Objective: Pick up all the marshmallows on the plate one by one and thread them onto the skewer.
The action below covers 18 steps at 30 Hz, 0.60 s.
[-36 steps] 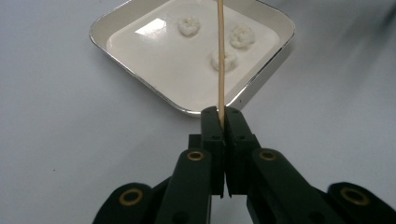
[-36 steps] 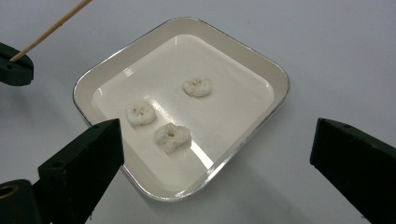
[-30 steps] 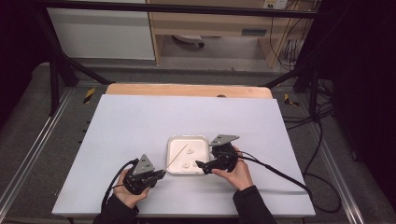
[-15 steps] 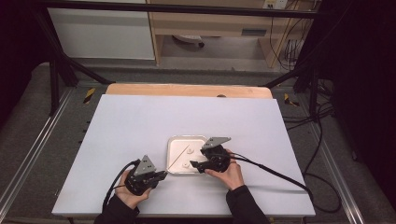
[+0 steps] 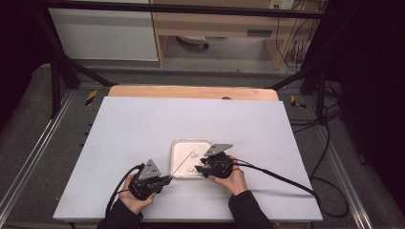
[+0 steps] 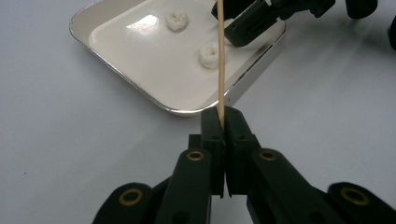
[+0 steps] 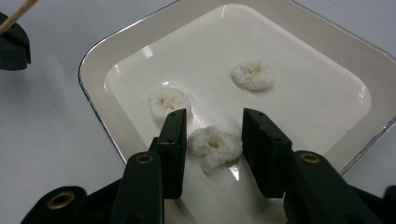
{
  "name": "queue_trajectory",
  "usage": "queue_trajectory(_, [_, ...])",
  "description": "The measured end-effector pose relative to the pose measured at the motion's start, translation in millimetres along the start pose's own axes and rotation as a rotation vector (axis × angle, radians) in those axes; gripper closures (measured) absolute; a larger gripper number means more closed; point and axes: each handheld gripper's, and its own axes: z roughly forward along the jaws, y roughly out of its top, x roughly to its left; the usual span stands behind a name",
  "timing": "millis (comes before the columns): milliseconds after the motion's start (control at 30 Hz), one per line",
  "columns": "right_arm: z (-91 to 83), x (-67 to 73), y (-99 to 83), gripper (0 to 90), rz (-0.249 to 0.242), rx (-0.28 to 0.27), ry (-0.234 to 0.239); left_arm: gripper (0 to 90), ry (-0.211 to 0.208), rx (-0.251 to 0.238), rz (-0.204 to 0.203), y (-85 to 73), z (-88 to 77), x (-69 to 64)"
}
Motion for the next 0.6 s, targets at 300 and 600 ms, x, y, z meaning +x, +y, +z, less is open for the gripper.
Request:
queue_trajectory(300, [0.3, 3.3, -2.3, 66.7, -0.032, -0.015, -0.013, 88.0, -0.003, 0.000, -0.002, -0.4, 1.3, -0.9])
queue_trajectory(600, [-8.3, 0.7, 3.3, 68.7, 0.017, -0.038, 0.012, 88.0, -0.005, -0.010, -0.004, -0.3, 0.0, -1.0])
